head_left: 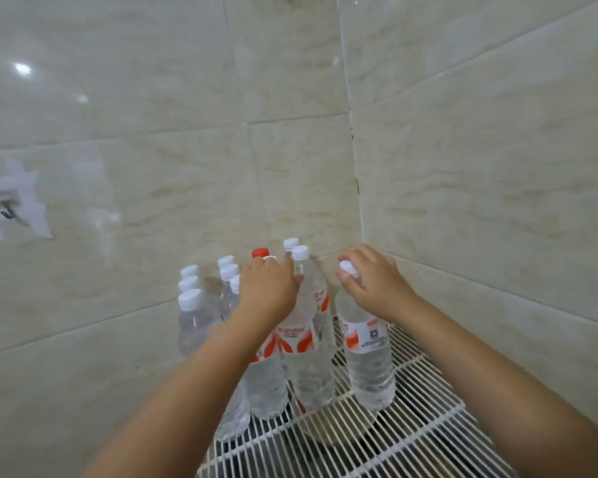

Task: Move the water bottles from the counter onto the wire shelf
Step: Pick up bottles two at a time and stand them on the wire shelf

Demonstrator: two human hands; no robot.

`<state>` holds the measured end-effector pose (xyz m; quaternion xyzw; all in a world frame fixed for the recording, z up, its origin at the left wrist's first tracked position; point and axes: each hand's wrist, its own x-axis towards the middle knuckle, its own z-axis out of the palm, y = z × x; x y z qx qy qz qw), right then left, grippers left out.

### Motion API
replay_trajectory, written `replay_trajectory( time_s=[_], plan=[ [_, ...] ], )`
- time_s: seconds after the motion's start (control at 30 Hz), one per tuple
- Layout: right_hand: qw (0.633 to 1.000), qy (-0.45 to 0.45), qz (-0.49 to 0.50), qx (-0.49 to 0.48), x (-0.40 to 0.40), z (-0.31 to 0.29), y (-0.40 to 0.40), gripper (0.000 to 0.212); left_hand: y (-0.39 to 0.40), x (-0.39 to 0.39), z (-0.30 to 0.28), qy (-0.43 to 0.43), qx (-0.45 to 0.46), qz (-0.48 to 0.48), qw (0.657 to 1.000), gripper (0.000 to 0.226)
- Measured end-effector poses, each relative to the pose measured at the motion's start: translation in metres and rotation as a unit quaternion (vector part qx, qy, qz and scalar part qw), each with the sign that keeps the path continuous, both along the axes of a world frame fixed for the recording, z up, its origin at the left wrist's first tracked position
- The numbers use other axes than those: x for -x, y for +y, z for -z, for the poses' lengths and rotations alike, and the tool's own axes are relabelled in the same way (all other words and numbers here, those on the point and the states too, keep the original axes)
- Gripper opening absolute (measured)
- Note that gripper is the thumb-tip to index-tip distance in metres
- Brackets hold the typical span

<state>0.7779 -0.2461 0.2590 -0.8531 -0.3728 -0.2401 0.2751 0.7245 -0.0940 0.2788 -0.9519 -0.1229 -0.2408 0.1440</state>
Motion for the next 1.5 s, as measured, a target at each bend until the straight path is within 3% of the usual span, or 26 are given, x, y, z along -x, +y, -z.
replay_trajectory(
  time_s=[0.2, 0.4, 0.5, 0.57, 0.73, 0.9, 1.03, 1.13, 1.23, 1.5],
  plan=[
    [0.984, 0.075, -0.029, 0.158, 0.006, -0.028, -0.017, 0.042, -0.005, -0.012, -0.013, 0.081, -0.081, 0.015, 0.993, 0.038],
    [0.977, 0.051, -0.046, 0.200, -0.001, -0.037, -0.021, 0.002, -0.009, -0.007, -0.018, 0.104, -0.059, 0.005, 0.993, 0.037],
    [0.975, 0.032, -0.044, 0.216, -0.002, -0.037, -0.020, 0.004, -0.010, 0.002, -0.020, 0.102, 0.011, 0.040, 0.994, 0.035],
    [0.974, 0.010, -0.019, 0.225, -0.002, -0.040, -0.020, 0.020, -0.013, 0.008, -0.022, 0.101, 0.043, 0.055, 0.992, 0.032],
    [0.967, -0.025, 0.071, 0.243, -0.003, -0.043, -0.018, 0.033, -0.015, 0.011, -0.019, 0.085, 0.041, 0.028, 0.995, 0.036],
    [0.973, 0.010, 0.074, 0.219, -0.006, -0.040, -0.017, 0.044, -0.016, 0.003, -0.015, 0.061, 0.047, -0.048, 0.996, 0.041],
    [0.961, 0.101, -0.008, 0.256, -0.003, -0.044, -0.023, 0.035, -0.022, 0.007, -0.019, 0.074, 0.067, -0.039, 0.994, 0.043],
    [0.968, 0.100, -0.069, 0.220, -0.007, -0.044, -0.027, 0.021, -0.020, 0.011, -0.023, 0.101, 0.155, 0.009, 0.983, 0.033],
    [0.977, 0.086, -0.094, 0.169, -0.009, -0.038, -0.024, 0.020, -0.016, 0.014, -0.023, 0.086, 0.185, 0.031, 0.979, 0.043],
    [0.993, 0.062, -0.086, 0.058, -0.023, -0.022, 0.002, 0.012, -0.012, 0.007, -0.018, 0.040, 0.189, 0.025, 0.981, 0.030]
  ],
)
